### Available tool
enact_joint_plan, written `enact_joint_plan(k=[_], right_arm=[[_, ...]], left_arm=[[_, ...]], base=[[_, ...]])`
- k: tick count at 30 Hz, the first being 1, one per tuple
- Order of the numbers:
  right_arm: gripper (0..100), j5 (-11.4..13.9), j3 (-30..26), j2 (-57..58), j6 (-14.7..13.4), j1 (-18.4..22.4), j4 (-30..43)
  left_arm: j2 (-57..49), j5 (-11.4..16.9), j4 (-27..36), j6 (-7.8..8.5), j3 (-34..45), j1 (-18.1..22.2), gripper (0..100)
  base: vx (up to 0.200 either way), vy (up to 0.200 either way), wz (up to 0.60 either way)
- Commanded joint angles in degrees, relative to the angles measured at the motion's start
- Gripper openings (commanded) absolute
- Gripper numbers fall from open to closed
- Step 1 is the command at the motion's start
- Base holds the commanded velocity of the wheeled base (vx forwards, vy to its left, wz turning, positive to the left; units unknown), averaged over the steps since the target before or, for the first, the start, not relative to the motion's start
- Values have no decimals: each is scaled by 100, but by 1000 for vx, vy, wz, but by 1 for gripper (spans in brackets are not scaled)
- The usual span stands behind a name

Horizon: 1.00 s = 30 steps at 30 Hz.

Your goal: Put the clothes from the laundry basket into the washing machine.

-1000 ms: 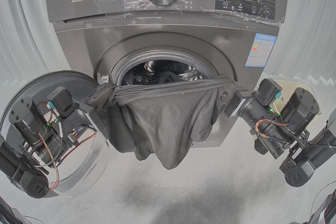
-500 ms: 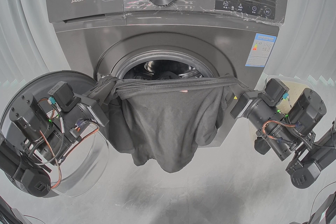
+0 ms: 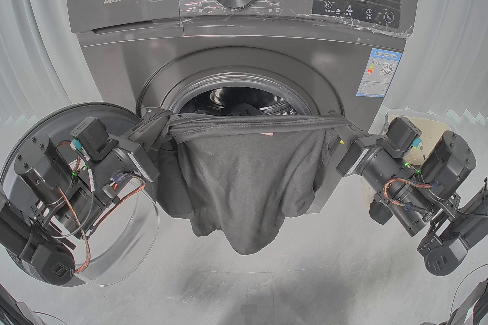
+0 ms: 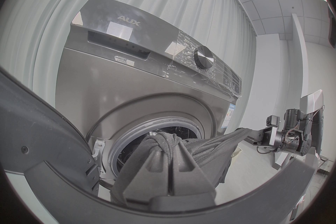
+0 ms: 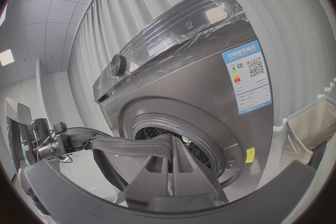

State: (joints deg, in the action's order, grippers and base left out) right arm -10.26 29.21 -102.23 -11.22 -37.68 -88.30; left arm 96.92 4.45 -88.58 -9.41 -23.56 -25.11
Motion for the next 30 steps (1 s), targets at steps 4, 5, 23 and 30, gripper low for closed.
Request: enact_joint_plan(k=[4,5,23,30], right_arm=[[0,7,-3,-16,-3,-11,-3],[0,7,-12,-16,-3,-11,-3],[0,24,-390,-192,-65,-46,-3],[100,-37,-697,-271,-100,-266,5]], left_arm=[[12,-6,-2,1,27,-2,0],[3,-6,-2,-8,27,-2,0],[205,-67,-2,18,-201,-240,0],[293,-67,-2,1,-219,-310,0]], base=[[0,0,0],[0,0,0],[0,0,0],[0,0,0]])
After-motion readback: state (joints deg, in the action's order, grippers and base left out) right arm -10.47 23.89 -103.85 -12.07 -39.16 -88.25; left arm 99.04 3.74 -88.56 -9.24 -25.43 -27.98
